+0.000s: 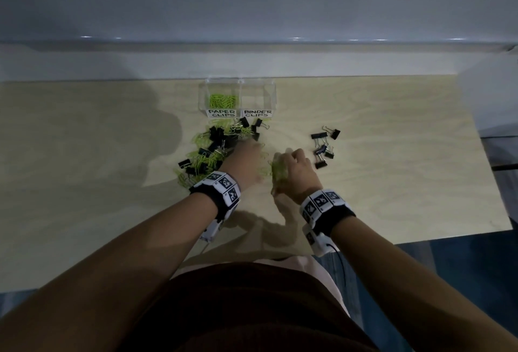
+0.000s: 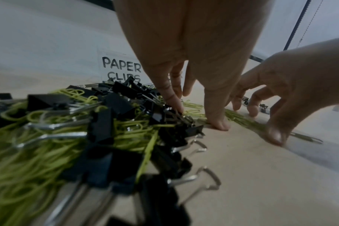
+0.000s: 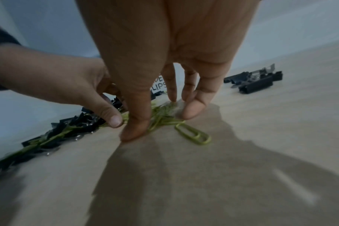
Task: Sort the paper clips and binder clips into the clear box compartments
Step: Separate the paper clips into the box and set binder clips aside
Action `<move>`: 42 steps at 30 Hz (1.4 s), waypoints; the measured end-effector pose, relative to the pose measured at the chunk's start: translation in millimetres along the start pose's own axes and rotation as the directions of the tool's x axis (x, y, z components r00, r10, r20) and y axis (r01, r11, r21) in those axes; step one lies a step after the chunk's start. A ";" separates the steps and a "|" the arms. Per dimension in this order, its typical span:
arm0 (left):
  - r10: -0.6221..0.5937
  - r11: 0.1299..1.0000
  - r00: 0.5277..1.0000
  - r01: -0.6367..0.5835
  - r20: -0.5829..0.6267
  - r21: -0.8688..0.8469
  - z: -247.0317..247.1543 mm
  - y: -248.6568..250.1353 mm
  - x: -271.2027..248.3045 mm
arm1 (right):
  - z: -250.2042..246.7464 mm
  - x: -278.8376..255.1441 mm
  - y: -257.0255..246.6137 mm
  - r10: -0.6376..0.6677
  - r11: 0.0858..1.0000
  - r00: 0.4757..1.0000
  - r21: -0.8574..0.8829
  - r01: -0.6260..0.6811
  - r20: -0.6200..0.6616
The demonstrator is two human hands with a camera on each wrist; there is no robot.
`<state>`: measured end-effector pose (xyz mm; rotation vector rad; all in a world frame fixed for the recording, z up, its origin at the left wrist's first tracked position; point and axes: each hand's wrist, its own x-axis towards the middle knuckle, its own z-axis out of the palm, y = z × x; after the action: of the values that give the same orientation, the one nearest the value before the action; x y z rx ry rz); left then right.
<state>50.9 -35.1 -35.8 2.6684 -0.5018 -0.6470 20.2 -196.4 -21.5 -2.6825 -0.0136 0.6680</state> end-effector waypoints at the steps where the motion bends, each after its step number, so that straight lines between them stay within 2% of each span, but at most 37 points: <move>1: 0.001 1.000 1.000 -0.001 0.008 -0.002 -1.2 1.0 2.3 | 0.1 2.2 -3.5 -0.017 0.999 1.000 0.030 0.017 -0.012; 5: 0.056 0.998 0.998 -0.056 0.012 -0.001 -4.1 2.9 7.9 | 3.0 14.5 -6.9 -0.094 0.990 0.995 0.100 0.096 -0.020; 12: 0.141 0.983 0.987 -0.149 0.076 0.109 -10.8 6.4 9.4 | -1.9 17.9 -3.3 -0.219 0.975 0.976 0.037 0.219 -0.008; 17: 0.117 0.972 0.985 -0.140 0.127 0.189 -15.9 10.5 11.0 | -12.9 16.7 -3.7 -0.179 0.984 0.984 0.019 0.179 -0.007; 20: 0.093 0.977 0.983 -0.120 0.156 0.177 -20.9 6.6 12.1 | -17.0 23.7 -2.0 -0.077 0.996 0.997 0.051 0.076 0.008; 22: 0.076 0.988 0.986 -0.095 0.150 0.122 -23.6 1.4 10.9 | -18.6 31.6 1.8 -0.013 0.991 1.000 0.132 0.013 -0.003; 25: 0.036 0.994 0.996 -0.027 0.083 -0.108 -28.9 -8.8 5.7 | -32.1 46.2 -1.1 0.049 0.935 0.999 0.352 -0.043 -0.007; 27: -0.025 0.946 1.000 0.020 -0.012 -0.324 -36.8 -16.8 1.7 | -48.8 60.2 -14.5 0.044 0.889 0.999 0.456 -0.027 -0.026; 31: -0.195 0.844 0.968 0.082 -0.161 -0.531 -71.3 -35.1 -0.2 | -82.2 97.1 -63.5 -0.035 0.858 0.994 0.507 0.084 -0.106; 35: -0.309 0.827 0.896 0.089 -0.318 -0.555 -111.7 -56.3 13.5 | -91.8 130.6 -109.7 -0.109 0.901 0.980 0.399 0.167 -0.164; 38: -0.371 0.845 0.844 0.135 -0.386 -0.518 -128.5 -64.4 33.4 | -86.1 137.9 -120.5 -0.132 0.933 0.978 0.313 0.177 -0.159; 40: -0.386 0.859 0.843 0.180 -0.374 -0.480 -131.9 -65.1 44.6 | -82.6 130.5 -114.6 -0.142 0.933 0.974 0.305 0.192 -0.177; 42: -0.349 0.898 0.866 0.198 -0.359 -0.393 -128.9 -61.5 49.2 | -79.7 116.4 -99.1 -0.166 0.930 0.966 0.296 0.220 -0.198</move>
<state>170.8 30.4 28.6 2.4490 0.1165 -0.1825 167.6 -121.2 26.7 -2.3787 -0.1157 0.3442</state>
